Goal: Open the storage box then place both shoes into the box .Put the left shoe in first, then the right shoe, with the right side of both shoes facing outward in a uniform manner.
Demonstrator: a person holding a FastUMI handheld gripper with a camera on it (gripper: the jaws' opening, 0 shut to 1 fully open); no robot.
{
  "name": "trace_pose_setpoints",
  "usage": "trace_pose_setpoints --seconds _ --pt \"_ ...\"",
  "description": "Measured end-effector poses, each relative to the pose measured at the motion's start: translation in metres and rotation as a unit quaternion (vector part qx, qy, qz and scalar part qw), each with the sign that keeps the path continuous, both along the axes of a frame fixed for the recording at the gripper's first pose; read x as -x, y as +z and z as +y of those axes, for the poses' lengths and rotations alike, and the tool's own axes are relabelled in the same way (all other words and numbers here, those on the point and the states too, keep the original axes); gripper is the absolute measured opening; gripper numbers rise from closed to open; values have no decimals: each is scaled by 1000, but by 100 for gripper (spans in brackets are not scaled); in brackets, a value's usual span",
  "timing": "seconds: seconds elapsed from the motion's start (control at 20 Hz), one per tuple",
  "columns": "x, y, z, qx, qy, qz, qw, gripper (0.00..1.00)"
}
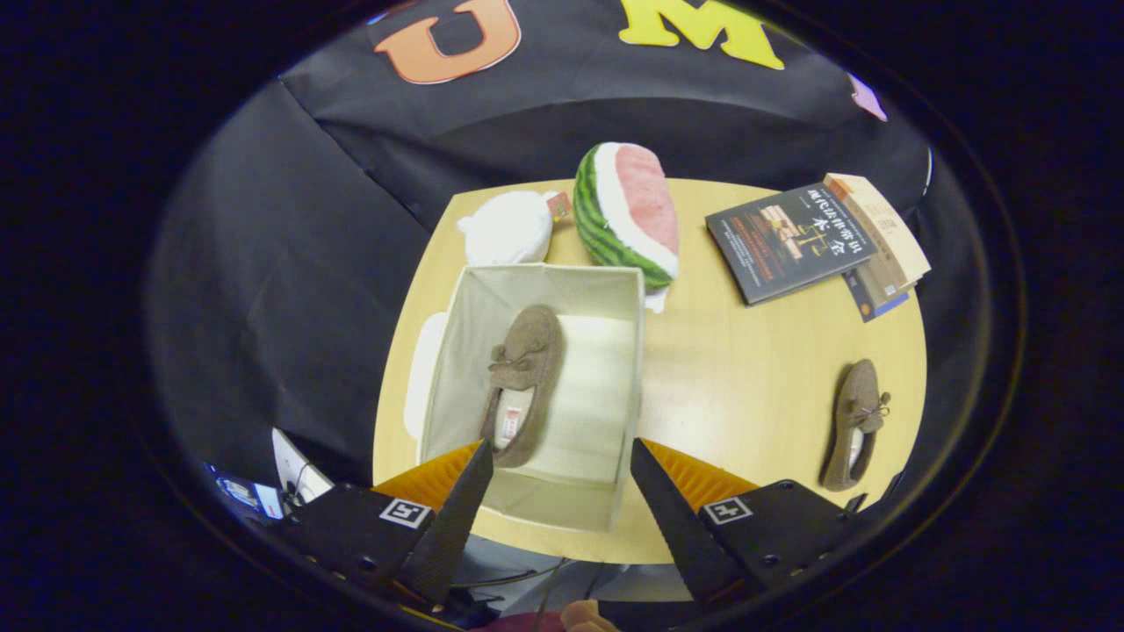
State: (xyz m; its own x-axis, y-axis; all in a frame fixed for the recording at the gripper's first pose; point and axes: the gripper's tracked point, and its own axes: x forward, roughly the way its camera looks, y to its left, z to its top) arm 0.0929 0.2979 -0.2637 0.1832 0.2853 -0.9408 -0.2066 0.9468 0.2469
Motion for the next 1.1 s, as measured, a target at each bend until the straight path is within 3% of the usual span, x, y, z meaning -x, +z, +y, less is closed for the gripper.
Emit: trace_pose_setpoints --seconds 0.25,0.55,1.1 --pt "-7 7 -62 -20 -9 12 1000 96" --pt "-16 -23 -160 -20 -20 34 999 96" --pt "-16 -110 -384 63 -83 69 992 96"
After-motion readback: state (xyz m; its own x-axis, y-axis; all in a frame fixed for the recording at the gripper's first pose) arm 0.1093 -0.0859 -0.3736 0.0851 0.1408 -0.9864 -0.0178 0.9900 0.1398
